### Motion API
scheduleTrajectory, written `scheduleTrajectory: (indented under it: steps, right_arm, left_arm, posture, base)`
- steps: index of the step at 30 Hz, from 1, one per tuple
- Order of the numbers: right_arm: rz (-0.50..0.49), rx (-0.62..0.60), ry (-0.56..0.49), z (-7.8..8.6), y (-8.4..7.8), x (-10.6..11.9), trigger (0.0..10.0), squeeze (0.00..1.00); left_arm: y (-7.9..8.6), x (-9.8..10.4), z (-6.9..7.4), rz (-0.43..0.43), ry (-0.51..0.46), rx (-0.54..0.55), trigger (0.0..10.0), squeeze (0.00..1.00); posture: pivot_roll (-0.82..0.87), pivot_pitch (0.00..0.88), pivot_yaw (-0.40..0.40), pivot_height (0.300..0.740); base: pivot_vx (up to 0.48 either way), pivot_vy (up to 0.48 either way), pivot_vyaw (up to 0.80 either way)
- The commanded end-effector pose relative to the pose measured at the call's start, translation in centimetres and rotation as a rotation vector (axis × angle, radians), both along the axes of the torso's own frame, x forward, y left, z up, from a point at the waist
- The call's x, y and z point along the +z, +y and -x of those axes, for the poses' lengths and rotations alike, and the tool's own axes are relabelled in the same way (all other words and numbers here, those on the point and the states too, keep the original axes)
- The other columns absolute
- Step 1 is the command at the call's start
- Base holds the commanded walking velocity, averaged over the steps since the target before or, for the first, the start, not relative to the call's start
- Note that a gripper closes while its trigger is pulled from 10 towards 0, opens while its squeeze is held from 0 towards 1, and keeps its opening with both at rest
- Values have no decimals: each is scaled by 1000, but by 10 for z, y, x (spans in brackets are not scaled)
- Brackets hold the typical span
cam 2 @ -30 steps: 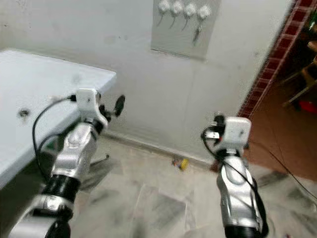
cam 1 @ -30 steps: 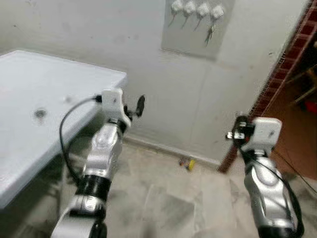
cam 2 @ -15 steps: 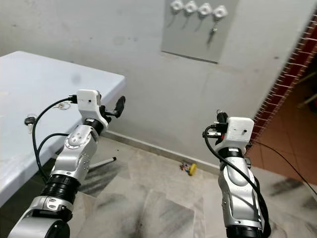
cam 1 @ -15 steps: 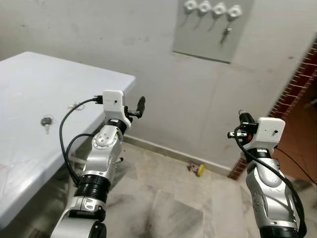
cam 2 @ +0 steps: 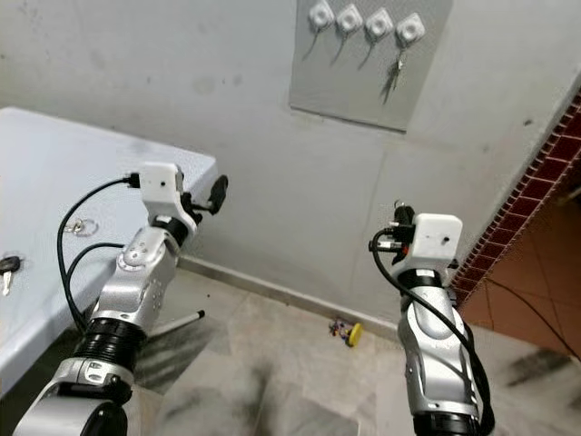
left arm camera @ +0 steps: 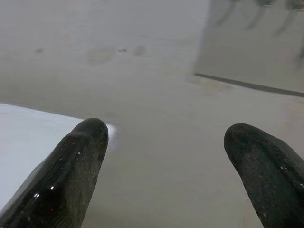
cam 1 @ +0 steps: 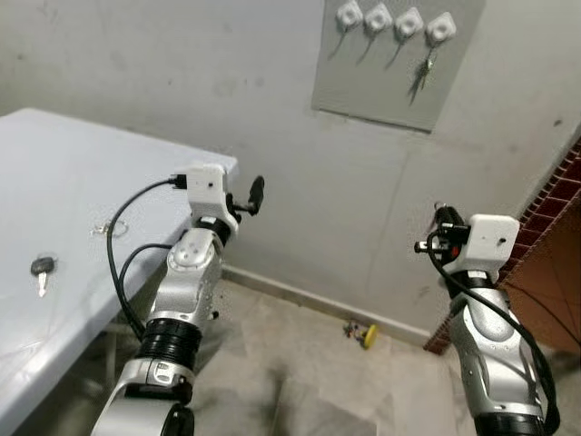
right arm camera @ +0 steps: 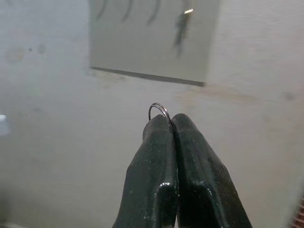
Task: Hang keys on a hook
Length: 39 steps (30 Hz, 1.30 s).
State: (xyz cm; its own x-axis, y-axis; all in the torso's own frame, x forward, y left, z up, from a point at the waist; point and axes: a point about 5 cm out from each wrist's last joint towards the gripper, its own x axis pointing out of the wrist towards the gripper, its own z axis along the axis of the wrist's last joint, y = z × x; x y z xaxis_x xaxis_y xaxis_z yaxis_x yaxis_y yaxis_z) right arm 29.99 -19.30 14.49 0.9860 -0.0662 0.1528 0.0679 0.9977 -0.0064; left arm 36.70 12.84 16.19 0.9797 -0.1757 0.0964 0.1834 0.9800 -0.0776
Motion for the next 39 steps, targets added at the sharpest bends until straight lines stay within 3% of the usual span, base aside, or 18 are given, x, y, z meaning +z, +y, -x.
scheduleTrajectory:
  steps: [1,32,35,39]
  right_arm:
    - [5,16,-14,-2,3,5,10000,0]
    - [3,22,-9,-1,5,3,10000,0]
    - [4,28,-6,-1,6,3,10000,0]
    - [9,63,-4,-2,8,2,10000,0]
  left_arm:
    - [3,4,-1,-9,-10,15,10000,0]
    - [2,4,0,-27,-10,10,10000,0]
    - [0,9,0,-41,-52,24,10000,0]
    - [-21,24,8,-93,-149,-119,10000,0]
  posture:
    - [-25,20,-56,711]
    - [-23,24,-55,711]
    - [-23,24,-55,711]
    - [-17,25,-59,711]
  base:
    - [469,0,0]
    - [469,0,0]
    - [223,0,0]
    - [0,0,0]
